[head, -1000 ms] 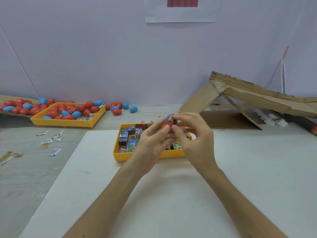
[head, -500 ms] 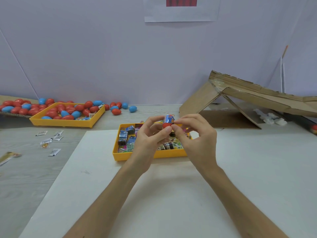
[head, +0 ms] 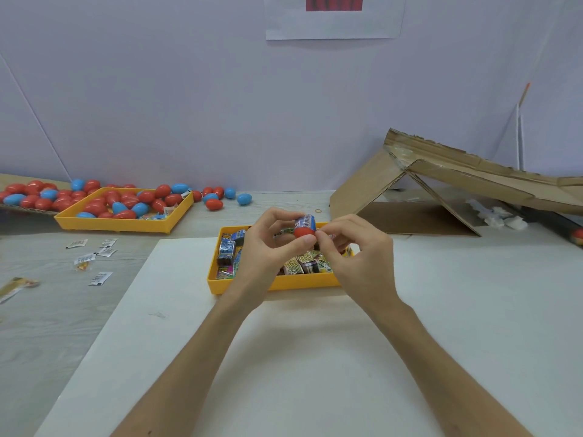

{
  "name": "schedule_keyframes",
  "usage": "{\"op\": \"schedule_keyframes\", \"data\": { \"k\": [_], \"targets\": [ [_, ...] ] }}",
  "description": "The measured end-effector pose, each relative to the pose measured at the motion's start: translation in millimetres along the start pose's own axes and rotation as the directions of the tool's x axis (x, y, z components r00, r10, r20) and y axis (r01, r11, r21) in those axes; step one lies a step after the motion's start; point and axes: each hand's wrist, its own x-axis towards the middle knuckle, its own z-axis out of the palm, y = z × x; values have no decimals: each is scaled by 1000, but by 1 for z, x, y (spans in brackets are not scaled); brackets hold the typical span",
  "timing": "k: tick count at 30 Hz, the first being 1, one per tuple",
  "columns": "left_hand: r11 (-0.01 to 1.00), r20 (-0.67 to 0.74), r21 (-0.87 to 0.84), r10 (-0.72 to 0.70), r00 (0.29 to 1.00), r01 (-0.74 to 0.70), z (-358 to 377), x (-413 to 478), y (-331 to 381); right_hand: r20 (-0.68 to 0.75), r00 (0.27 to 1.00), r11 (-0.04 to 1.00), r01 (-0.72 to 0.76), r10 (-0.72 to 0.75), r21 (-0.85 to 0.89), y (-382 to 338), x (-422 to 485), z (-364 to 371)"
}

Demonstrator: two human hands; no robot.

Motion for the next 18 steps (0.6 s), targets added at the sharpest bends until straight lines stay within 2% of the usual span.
{"op": "schedule_keyframes", "data": {
  "k": [6, 13, 18],
  "targets": [
    [1000, 3, 19, 0, 1000, -1, 5, -3, -3, 13, 999, 992, 31, -30, -124, 3, -4, 3],
    [987, -42, -105, -130, 991, 125, 15, -7, -10, -47, 998, 992, 31, -37, -120, 3, -5, 4],
    [957, -13, -231, -186, 982, 178, 19, -10, -8, -35, 998, 990, 50, -55, -136, 4, -5, 3]
  ]
}}
